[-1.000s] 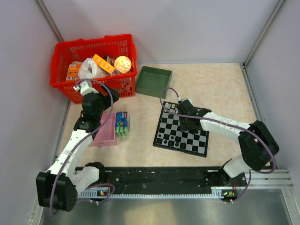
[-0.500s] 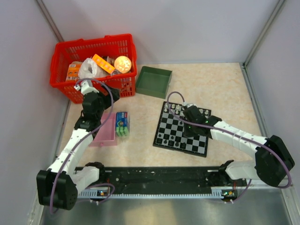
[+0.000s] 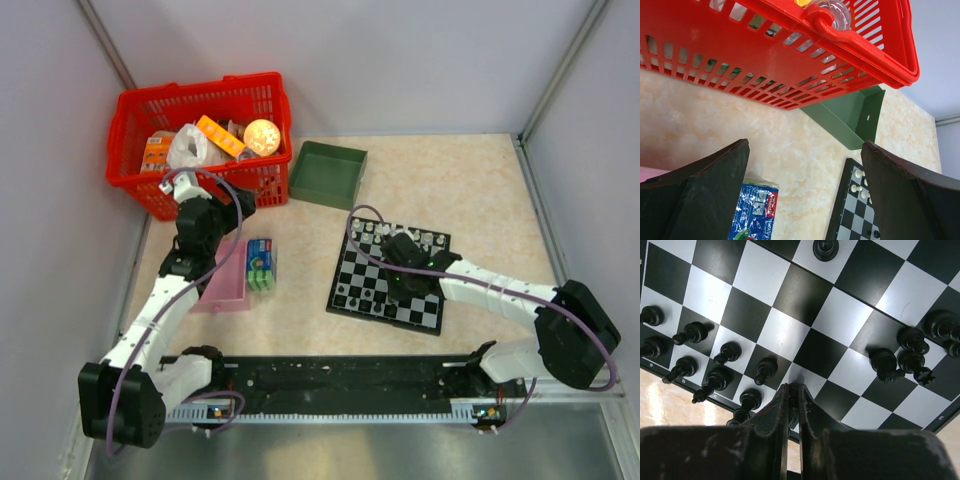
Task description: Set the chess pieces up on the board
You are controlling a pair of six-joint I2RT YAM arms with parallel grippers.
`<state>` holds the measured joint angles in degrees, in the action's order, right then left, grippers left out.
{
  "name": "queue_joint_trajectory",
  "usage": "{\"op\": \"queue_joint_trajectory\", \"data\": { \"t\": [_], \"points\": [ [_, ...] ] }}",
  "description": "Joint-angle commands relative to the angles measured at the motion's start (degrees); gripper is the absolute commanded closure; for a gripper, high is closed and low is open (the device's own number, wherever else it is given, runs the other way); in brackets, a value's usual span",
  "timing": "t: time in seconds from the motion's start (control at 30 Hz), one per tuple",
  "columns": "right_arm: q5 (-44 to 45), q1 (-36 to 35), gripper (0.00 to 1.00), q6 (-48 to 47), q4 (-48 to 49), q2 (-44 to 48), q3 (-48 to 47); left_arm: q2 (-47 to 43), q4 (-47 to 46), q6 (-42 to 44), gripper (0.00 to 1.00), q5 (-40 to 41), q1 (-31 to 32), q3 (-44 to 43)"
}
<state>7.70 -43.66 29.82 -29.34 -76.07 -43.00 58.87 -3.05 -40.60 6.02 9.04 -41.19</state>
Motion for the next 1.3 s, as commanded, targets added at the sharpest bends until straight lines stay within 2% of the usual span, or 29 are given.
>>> {"op": "queue_joint_trajectory", "data": {
  "t": [0.0, 0.37, 0.6, 0.87, 1.1, 1.27],
  "points": [
    [2.49, -0.55, 0.98, 1.11, 1.31, 0.22, 0.11, -1.04, -2.58, 0.17, 0.01, 0.48, -0.34, 0.15],
    [1.97, -0.55, 0.94, 1.20, 2.10, -0.57, 0.91, -0.07, -3.37, -0.18, 0.01, -0.40, -0.34, 0.23],
    [2.49, -0.55, 0.76, 1.20, 2.36, 1.10, 0.29, -0.51, -3.10, -0.01, 0.01, 0.04, -0.34, 0.06],
    [8.89, 0.33, 0.68, 1.20, -0.62, 6.63, -2.35, -0.34, -3.02, 0.17, 0.01, 0.04, -0.34, -0.29],
    [13.30, 6.91, 0.65, 1.11, -3.00, 10.42, -1.82, -0.60, -2.75, 0.35, 0.01, 0.04, -0.42, -0.38],
    [12.34, 10.17, 0.64, 0.32, -3.35, 11.12, -0.94, -0.78, -2.58, 0.52, 0.01, 0.22, -0.42, -0.38]
  ]
}}
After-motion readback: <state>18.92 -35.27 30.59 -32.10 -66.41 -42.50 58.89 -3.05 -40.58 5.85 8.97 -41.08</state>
